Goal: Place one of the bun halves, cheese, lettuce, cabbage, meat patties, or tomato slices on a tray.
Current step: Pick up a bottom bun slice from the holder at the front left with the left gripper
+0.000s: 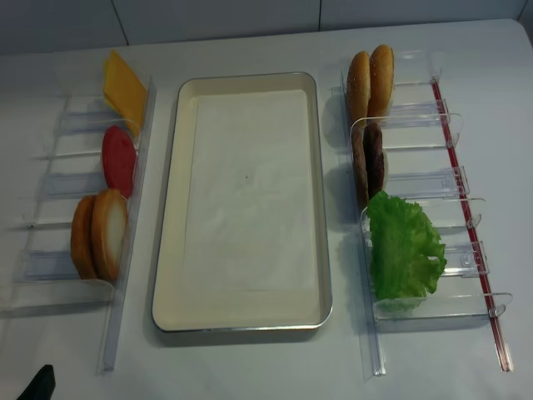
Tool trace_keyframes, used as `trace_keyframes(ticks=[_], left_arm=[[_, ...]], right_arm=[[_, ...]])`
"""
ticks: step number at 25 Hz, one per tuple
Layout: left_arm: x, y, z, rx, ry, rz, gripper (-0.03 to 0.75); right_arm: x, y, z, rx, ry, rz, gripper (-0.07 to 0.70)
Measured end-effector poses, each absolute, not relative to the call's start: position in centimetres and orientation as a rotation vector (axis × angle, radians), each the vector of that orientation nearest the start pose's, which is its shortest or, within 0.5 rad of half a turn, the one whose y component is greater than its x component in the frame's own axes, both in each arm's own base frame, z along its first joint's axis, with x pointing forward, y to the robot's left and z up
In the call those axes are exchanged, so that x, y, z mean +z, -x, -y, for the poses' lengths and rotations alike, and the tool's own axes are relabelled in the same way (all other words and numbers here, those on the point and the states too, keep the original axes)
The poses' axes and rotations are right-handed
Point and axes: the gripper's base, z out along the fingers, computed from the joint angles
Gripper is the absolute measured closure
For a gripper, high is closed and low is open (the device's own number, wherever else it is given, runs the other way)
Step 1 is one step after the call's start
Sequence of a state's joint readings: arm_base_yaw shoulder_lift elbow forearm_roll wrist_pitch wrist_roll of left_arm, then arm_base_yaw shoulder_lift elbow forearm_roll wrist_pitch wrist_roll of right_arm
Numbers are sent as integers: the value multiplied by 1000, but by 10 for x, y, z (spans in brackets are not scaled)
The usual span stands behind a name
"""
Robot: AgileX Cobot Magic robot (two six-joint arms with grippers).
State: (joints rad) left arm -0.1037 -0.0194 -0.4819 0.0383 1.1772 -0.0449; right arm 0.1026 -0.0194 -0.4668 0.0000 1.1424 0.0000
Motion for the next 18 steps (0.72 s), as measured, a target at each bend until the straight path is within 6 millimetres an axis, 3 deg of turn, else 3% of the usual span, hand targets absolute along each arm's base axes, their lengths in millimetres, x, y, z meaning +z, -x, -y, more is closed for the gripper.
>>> trace_keyframes(ticks=[18], left_arm=[[263,11,-4,-39,-59,-2158,74]], right_arm=[[262,8,1,60,110,-2138,-37]])
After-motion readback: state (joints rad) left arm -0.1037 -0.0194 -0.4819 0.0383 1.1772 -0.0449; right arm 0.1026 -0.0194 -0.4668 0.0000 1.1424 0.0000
